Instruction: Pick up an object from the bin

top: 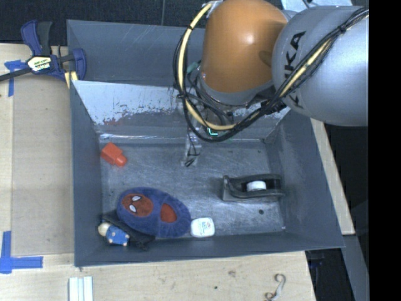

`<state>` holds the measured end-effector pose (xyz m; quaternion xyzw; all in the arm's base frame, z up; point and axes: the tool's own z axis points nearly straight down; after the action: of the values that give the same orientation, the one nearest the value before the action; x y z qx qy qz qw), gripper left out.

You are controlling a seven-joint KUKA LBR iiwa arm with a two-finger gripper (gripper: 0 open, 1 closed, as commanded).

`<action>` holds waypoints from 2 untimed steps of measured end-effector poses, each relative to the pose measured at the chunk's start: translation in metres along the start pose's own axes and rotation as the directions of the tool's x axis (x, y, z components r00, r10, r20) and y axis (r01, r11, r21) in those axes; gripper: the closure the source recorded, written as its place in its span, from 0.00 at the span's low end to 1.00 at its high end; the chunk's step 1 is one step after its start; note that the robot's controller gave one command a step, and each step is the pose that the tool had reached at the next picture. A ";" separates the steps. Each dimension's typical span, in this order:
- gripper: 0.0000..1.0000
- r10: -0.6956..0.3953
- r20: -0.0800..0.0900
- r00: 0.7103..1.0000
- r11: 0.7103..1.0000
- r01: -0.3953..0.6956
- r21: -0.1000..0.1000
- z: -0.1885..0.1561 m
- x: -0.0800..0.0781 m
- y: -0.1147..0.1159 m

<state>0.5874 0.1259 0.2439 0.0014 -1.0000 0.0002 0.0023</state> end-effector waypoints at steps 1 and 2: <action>0.00 -0.114 -0.001 0.993 0.993 0.114 0.001 0.178 0.040 0.037; 1.00 -0.112 0.008 0.994 0.994 0.112 -0.001 0.172 0.036 0.037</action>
Offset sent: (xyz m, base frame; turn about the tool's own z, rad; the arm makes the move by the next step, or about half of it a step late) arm -0.0391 0.0372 -0.1739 -0.1137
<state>0.5500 0.1629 0.0722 0.0573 -0.9984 -0.0006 -0.0014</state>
